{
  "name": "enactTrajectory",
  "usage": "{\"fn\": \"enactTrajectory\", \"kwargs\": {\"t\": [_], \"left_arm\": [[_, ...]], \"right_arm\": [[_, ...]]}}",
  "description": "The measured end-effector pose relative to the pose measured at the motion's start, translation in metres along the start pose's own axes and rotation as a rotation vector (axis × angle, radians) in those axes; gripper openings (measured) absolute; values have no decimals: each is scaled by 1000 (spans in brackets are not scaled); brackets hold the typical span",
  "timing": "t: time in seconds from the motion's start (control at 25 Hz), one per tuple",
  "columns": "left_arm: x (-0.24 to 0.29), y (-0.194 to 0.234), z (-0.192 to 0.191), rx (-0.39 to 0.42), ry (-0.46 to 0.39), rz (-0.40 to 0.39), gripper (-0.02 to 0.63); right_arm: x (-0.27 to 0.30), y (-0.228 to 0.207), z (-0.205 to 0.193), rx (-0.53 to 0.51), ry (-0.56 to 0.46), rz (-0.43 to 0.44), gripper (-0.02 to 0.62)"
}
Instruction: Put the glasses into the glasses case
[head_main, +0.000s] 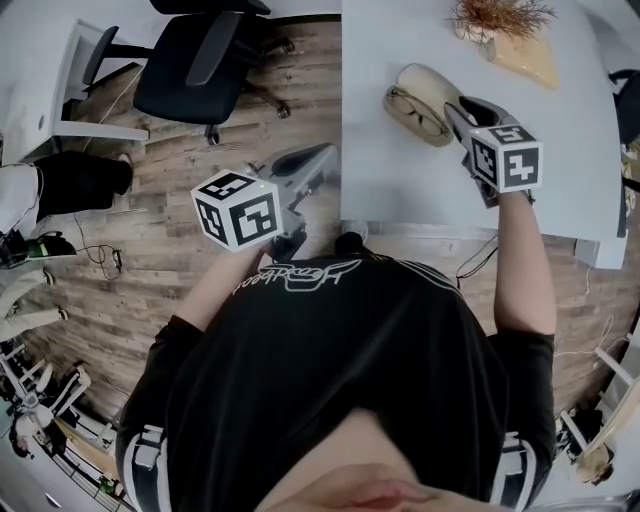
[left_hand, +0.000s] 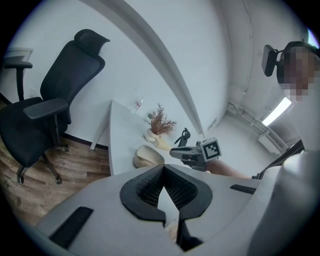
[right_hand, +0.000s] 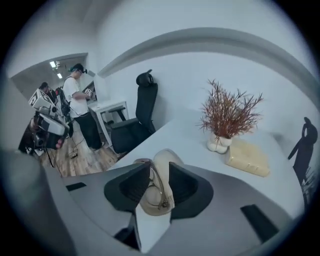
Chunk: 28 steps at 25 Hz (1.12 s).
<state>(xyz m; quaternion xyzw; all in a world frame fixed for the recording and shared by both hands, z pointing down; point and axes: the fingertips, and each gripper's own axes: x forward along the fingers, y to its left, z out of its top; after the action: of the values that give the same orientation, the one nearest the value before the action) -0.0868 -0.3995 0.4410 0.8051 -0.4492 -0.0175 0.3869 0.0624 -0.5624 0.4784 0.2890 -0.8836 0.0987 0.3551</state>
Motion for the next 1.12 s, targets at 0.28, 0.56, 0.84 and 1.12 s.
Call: {"fn": "enactTrajectory", "kwargs": {"t": [0.28, 0.56, 0.84, 1.12], "left_arm": [[-58, -33, -6, 66, -17, -25, 6], [-141, -73, -20, 139, -61, -54, 6], [-211, -113, -35, 223, -106, -106, 6], [-254, -142, -65, 261, -110, -174, 6]], "right_arm": [[-80, 76, 30, 22, -227, -70, 35], [-153, 187, 47, 45, -418, -43, 11], [-221, 298, 46, 79, -559, 36, 9], [-262, 376, 18, 123, -670, 100, 9]]}}
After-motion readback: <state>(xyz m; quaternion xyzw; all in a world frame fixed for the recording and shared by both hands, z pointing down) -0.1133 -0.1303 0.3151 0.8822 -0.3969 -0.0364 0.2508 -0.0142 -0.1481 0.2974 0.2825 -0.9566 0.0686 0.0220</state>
